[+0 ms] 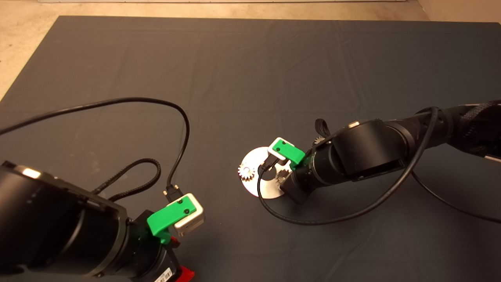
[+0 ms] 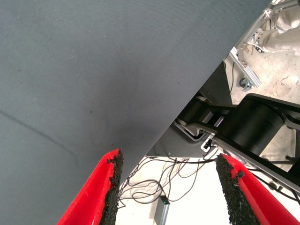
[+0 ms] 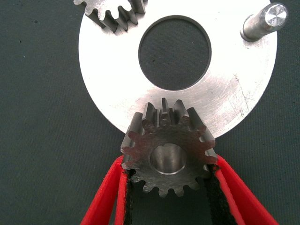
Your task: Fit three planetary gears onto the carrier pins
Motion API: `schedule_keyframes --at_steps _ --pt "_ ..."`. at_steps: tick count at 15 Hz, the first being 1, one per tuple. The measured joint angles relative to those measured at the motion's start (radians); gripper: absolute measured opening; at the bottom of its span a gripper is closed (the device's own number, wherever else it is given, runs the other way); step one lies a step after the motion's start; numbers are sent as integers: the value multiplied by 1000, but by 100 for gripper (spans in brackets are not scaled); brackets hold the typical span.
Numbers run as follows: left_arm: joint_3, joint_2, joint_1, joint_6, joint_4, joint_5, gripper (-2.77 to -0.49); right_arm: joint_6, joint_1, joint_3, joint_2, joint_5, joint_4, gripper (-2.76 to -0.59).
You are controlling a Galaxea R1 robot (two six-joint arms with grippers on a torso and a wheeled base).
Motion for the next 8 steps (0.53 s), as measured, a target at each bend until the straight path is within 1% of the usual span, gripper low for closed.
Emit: schedule_keyframes --at_steps 3,6,8 --pt "0 0 0 0 0 0 -193 0 -11 -1 0 0 2 -247" --pt "0 -1 0 0 0 0 -193 0 -10 -2 6 0 8 -247" --pt "0 -8 0 0 0 -14 -193 0 -11 -2 9 1 9 -247"
